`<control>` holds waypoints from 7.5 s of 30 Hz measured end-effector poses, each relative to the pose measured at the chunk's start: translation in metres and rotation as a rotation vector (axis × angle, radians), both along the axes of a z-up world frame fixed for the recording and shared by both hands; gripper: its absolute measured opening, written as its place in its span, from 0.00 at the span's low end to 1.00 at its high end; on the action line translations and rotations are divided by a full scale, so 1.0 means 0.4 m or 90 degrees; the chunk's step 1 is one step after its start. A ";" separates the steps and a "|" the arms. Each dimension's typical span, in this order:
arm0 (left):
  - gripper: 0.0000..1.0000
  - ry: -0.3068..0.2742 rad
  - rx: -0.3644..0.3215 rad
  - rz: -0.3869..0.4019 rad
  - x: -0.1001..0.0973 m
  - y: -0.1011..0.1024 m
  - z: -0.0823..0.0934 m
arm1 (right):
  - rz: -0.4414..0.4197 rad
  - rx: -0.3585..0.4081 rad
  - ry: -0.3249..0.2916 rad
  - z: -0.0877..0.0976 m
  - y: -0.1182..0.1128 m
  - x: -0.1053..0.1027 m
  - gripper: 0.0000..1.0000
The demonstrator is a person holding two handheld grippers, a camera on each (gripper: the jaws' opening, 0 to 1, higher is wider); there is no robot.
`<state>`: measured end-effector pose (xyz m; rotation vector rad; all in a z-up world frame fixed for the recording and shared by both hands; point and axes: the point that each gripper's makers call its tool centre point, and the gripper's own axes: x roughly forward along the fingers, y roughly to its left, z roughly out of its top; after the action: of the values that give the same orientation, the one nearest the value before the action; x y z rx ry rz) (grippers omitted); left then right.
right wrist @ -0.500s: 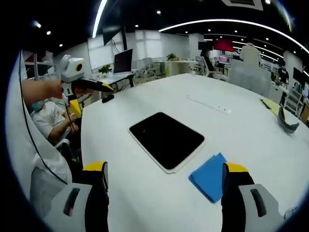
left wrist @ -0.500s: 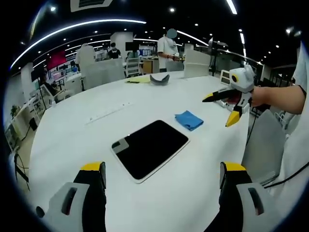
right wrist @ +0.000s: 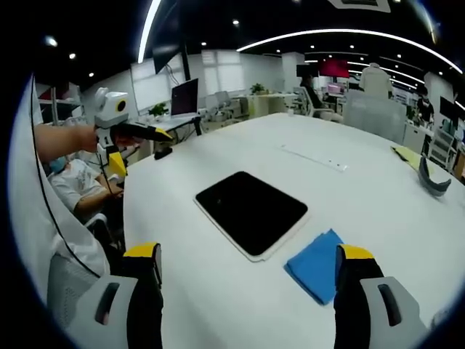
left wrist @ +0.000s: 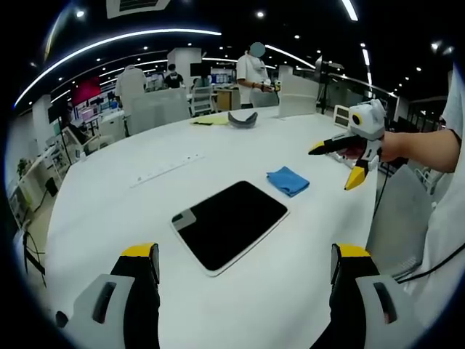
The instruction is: Wipe the mirror surface with the cleaning cloth until all visible marks leave the cleaned area.
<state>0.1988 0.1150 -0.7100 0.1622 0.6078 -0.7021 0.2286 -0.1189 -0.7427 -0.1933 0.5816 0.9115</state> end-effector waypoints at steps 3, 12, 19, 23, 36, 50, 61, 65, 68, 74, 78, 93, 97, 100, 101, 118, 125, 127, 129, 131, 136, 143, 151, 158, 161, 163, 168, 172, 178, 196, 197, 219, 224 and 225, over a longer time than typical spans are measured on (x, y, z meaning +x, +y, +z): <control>0.99 0.001 0.003 0.001 -0.003 0.002 -0.001 | -0.002 0.006 0.004 -0.001 -0.002 -0.001 1.00; 0.99 0.007 0.006 0.013 -0.006 0.023 -0.007 | 0.004 -0.008 -0.002 -0.007 0.004 -0.021 0.98; 0.98 0.008 0.004 0.028 -0.006 0.041 -0.009 | 0.004 -0.007 0.006 -0.011 0.005 -0.029 0.97; 0.99 0.005 -0.001 0.025 -0.014 0.027 -0.004 | 0.001 -0.003 0.008 -0.014 0.004 -0.023 0.96; 0.99 -0.005 0.009 0.002 -0.011 0.005 -0.005 | 0.019 -0.010 -0.007 -0.005 0.018 -0.027 0.95; 0.99 -0.005 0.010 0.008 -0.011 0.007 -0.002 | 0.012 -0.020 -0.053 0.021 -0.015 0.043 0.87; 0.99 -0.002 0.015 0.013 -0.006 0.013 -0.004 | 0.022 -0.032 -0.071 0.048 -0.046 0.159 0.81; 0.98 -0.001 0.016 0.011 -0.007 0.008 -0.003 | 0.025 -0.044 -0.089 0.051 -0.059 0.184 0.70; 0.98 -0.001 0.017 0.012 -0.008 0.008 -0.003 | 0.026 -0.047 -0.097 0.052 -0.064 0.196 0.63; 0.98 0.001 0.019 0.014 -0.009 0.013 -0.005 | 0.032 -0.045 -0.099 0.050 -0.059 0.207 0.57; 0.98 -0.001 0.027 0.018 -0.007 0.020 -0.007 | 0.033 -0.047 -0.105 0.042 -0.060 0.218 0.51; 0.98 0.016 0.031 0.026 -0.009 0.034 -0.029 | 0.039 -0.065 -0.068 -0.073 -0.074 0.248 0.43; 0.98 0.022 0.031 0.029 -0.011 0.037 -0.032 | 0.030 -0.069 -0.057 -0.106 -0.085 0.255 0.41; 0.97 0.026 0.036 0.027 -0.013 0.038 -0.035 | 0.027 -0.080 -0.052 -0.132 -0.097 0.254 0.40; 0.97 0.027 0.035 0.028 -0.013 0.038 -0.036 | 0.027 -0.083 -0.047 -0.140 -0.100 0.251 0.40; 0.97 0.051 0.047 0.031 -0.033 0.042 -0.058 | 0.025 -0.087 -0.012 -0.246 -0.118 0.254 0.34; 0.97 0.053 0.054 0.031 -0.032 0.044 -0.061 | 0.028 -0.089 -0.011 -0.272 -0.132 0.250 0.33; 0.97 0.053 0.056 0.029 -0.031 0.044 -0.060 | 0.036 -0.090 -0.022 -0.271 -0.130 0.249 0.33; 0.97 0.050 0.059 0.028 -0.028 0.044 -0.058 | 0.033 -0.080 -0.018 -0.272 -0.132 0.252 0.33; 0.97 0.048 0.064 0.028 -0.027 0.045 -0.058 | 0.037 -0.081 -0.020 -0.272 -0.129 0.253 0.33; 0.96 0.049 0.062 0.029 -0.024 0.042 -0.059 | 0.037 -0.080 -0.020 -0.272 -0.129 0.252 0.32; 0.97 0.042 0.068 0.017 -0.026 0.026 -0.053 | 0.042 -0.081 -0.020 -0.274 -0.127 0.251 0.30; 0.97 0.039 0.068 0.019 -0.026 0.027 -0.049 | 0.051 -0.077 -0.018 -0.274 -0.120 0.239 0.09; 0.97 0.038 0.070 0.020 -0.028 0.029 -0.046 | 0.044 -0.072 -0.017 -0.274 -0.117 0.236 0.04; 0.96 0.040 0.072 0.021 -0.031 0.032 -0.050 | 0.040 -0.070 -0.018 -0.276 -0.118 0.237 0.03; 0.96 0.039 0.075 0.023 -0.033 0.035 -0.051 | 0.040 -0.070 -0.018 -0.274 -0.118 0.237 0.03; 0.96 0.040 0.063 0.028 -0.034 0.030 -0.045 | 0.022 -0.050 0.000 -0.271 -0.118 0.238 0.03; 0.96 0.038 0.061 0.027 -0.031 0.025 -0.046 | 0.001 -0.042 0.011 -0.261 -0.121 0.243 0.03; 0.96 0.035 0.059 0.019 -0.026 0.013 -0.044 | -0.021 -0.026 -0.014 -0.191 -0.130 0.254 0.03; 0.96 0.028 0.059 0.005 -0.019 0.012 -0.047 | -0.016 -0.027 -0.034 -0.135 -0.101 0.258 0.03; 0.96 0.027 0.059 0.005 -0.019 0.012 -0.046 | -0.013 -0.027 -0.035 -0.133 -0.089 0.261 0.03; 0.96 0.032 0.039 0.017 -0.032 0.015 -0.080 | 0.054 0.006 -0.057 -0.072 0.151 0.311 0.03; 0.96 0.034 0.032 0.027 -0.038 0.020 -0.088 | 0.078 0.004 -0.058 -0.069 0.209 0.319 0.03; 0.96 0.034 0.033 0.028 -0.038 0.022 -0.089 | 0.081 0.006 -0.057 -0.066 0.219 0.320 0.03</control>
<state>0.1835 0.1238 -0.7457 0.1779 0.6794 -0.6494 0.3568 -0.0313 -0.7691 -0.2642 0.4855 1.0232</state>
